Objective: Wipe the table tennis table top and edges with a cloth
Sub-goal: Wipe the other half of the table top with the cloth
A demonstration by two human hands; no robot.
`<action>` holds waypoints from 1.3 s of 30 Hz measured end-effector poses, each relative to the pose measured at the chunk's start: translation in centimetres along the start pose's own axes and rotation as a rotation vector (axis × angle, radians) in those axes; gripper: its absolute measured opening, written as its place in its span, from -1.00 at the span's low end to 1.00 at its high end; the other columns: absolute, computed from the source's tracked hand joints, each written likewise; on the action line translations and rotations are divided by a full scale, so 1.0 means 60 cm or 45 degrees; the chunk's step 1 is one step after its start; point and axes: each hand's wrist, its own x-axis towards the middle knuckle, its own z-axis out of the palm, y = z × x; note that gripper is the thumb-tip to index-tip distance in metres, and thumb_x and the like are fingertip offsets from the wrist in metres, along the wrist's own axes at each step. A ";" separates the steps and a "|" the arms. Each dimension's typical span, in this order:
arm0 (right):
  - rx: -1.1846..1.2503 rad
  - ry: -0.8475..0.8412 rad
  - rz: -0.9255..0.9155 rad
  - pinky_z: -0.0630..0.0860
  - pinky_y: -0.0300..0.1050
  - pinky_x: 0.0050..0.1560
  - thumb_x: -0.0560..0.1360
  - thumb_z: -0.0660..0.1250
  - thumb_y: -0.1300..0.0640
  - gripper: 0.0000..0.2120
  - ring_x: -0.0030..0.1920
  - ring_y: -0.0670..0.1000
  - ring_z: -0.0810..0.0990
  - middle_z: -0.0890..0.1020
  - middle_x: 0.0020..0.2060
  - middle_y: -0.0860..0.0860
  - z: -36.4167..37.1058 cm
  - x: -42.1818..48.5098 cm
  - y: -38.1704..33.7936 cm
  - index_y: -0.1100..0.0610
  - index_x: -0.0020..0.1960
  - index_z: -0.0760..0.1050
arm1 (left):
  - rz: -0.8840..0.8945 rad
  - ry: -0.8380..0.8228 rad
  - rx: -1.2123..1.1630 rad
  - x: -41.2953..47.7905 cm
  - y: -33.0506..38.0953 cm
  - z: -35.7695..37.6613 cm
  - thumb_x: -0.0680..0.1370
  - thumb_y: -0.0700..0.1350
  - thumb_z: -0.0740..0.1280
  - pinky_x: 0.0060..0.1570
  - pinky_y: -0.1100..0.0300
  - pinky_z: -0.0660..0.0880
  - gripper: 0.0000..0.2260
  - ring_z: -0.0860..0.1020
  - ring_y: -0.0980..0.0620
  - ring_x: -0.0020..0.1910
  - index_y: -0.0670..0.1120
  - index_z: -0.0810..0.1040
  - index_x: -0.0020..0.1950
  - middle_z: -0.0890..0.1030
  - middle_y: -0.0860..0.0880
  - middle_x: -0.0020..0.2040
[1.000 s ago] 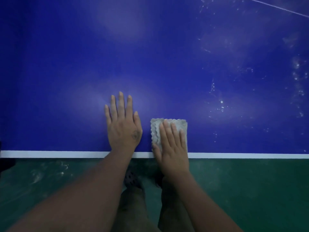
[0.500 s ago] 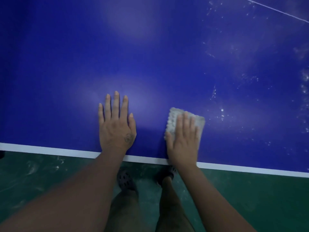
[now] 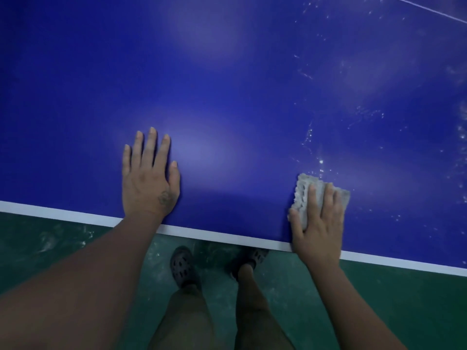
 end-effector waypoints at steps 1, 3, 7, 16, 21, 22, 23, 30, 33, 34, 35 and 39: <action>-0.009 0.005 -0.010 0.00 0.34 0.67 0.69 -0.03 -0.34 -0.27 0.73 0.14 -0.19 -0.14 0.74 0.06 0.002 0.003 -0.010 -0.05 0.76 -0.07 | 0.000 0.004 -0.002 -0.001 0.001 -0.001 0.76 0.08 0.08 0.72 -0.18 -0.02 -0.46 0.07 -0.15 0.75 -0.06 0.24 0.74 0.18 -0.11 0.75; -0.022 0.024 -0.092 -0.04 0.35 0.68 0.69 0.01 -0.34 -0.27 0.73 0.17 -0.16 -0.09 0.75 0.09 0.010 0.012 -0.053 -0.04 0.76 -0.02 | -0.009 0.003 0.010 -0.002 0.003 -0.002 0.76 0.09 0.08 0.72 -0.17 -0.02 -0.46 0.07 -0.14 0.75 -0.06 0.25 0.73 0.18 -0.10 0.75; -0.036 0.073 -0.438 -0.07 0.39 0.67 0.69 0.09 -0.33 -0.30 0.73 0.22 -0.08 0.04 0.74 0.10 0.020 0.037 -0.158 -0.03 0.73 0.14 | -0.034 -0.025 0.094 -0.004 0.009 -0.003 0.76 0.11 0.03 0.71 -0.20 0.00 -0.44 0.08 -0.15 0.75 -0.05 0.22 0.74 0.19 -0.10 0.75; -0.048 0.093 -0.442 -0.03 0.31 0.69 0.67 0.06 -0.43 -0.21 0.74 0.16 -0.12 -0.03 0.75 0.03 -0.002 0.085 -0.014 -0.06 0.75 0.03 | -0.050 0.063 -0.031 -0.004 0.153 0.017 0.76 0.01 0.15 0.70 -0.19 0.07 -0.52 0.22 -0.19 0.71 -0.16 0.39 0.64 0.34 -0.16 0.68; -0.047 0.048 -0.245 -0.01 0.38 0.67 0.74 -0.11 -0.27 -0.33 0.73 0.17 -0.18 -0.10 0.75 0.06 -0.027 0.065 0.117 0.00 0.76 -0.05 | -0.083 -0.028 -0.014 0.028 0.249 0.050 0.78 0.10 0.06 0.72 -0.17 -0.02 -0.45 0.05 -0.14 0.76 -0.05 0.19 0.75 0.15 -0.09 0.76; -0.073 0.049 -0.261 0.00 0.39 0.66 0.75 -0.09 -0.23 -0.34 0.73 0.19 -0.17 -0.10 0.74 0.09 -0.028 0.061 0.123 0.03 0.76 -0.05 | -0.101 -0.042 0.020 0.028 0.252 0.054 0.78 0.13 0.02 0.72 -0.17 -0.05 -0.44 0.00 -0.13 0.76 -0.02 0.14 0.77 0.10 -0.07 0.78; -0.108 0.047 -0.285 0.01 0.40 0.65 0.75 -0.05 -0.20 -0.34 0.73 0.22 -0.16 -0.08 0.74 0.13 -0.029 0.061 0.122 0.05 0.76 -0.03 | -0.114 -0.048 0.036 0.027 0.251 0.057 0.78 0.14 0.00 0.72 -0.17 -0.07 -0.44 -0.02 -0.13 0.76 0.00 0.11 0.78 0.07 -0.06 0.78; -0.026 0.090 -0.646 0.06 0.37 0.65 0.73 0.10 -0.22 -0.36 0.73 0.23 -0.03 0.07 0.73 0.15 -0.014 0.129 -0.047 0.01 0.73 0.15 | -0.137 0.006 0.013 0.031 0.250 0.061 0.76 0.13 0.07 0.72 -0.17 -0.01 -0.45 0.06 -0.11 0.76 0.00 0.24 0.75 0.16 -0.05 0.76; 0.009 0.133 -0.678 0.05 0.30 0.67 0.73 0.10 -0.26 -0.35 0.73 0.16 -0.02 0.07 0.73 0.09 -0.012 0.182 -0.079 -0.04 0.74 0.12 | -0.143 0.046 -0.006 0.032 0.249 0.066 0.75 0.09 0.13 0.72 -0.17 0.02 -0.47 0.10 -0.10 0.75 0.00 0.29 0.73 0.21 -0.04 0.75; 0.018 0.150 -0.675 0.05 0.29 0.67 0.73 0.10 -0.27 -0.35 0.73 0.15 -0.01 0.08 0.73 0.08 -0.014 0.195 -0.070 -0.04 0.73 0.13 | -0.146 0.042 -0.006 0.032 0.249 0.067 0.75 0.09 0.13 0.72 -0.16 0.02 -0.47 0.09 -0.10 0.75 0.00 0.29 0.73 0.20 -0.04 0.75; 0.022 0.164 -0.662 0.06 0.29 0.67 0.73 0.10 -0.27 -0.36 0.73 0.15 0.00 0.09 0.73 0.08 -0.017 0.205 -0.052 -0.03 0.73 0.15 | -0.148 0.035 -0.006 0.033 0.249 0.068 0.75 0.09 0.14 0.72 -0.16 0.01 -0.47 0.09 -0.10 0.75 0.01 0.29 0.73 0.20 -0.04 0.75; -0.022 0.178 -0.452 0.09 0.34 0.65 0.73 0.08 -0.25 -0.36 0.73 0.17 0.00 0.07 0.73 0.09 -0.037 0.221 0.062 -0.01 0.73 0.13 | -0.160 0.041 -0.023 0.036 0.250 0.066 0.75 0.07 0.15 0.72 -0.17 0.01 -0.47 0.09 -0.11 0.75 -0.01 0.30 0.72 0.21 -0.04 0.75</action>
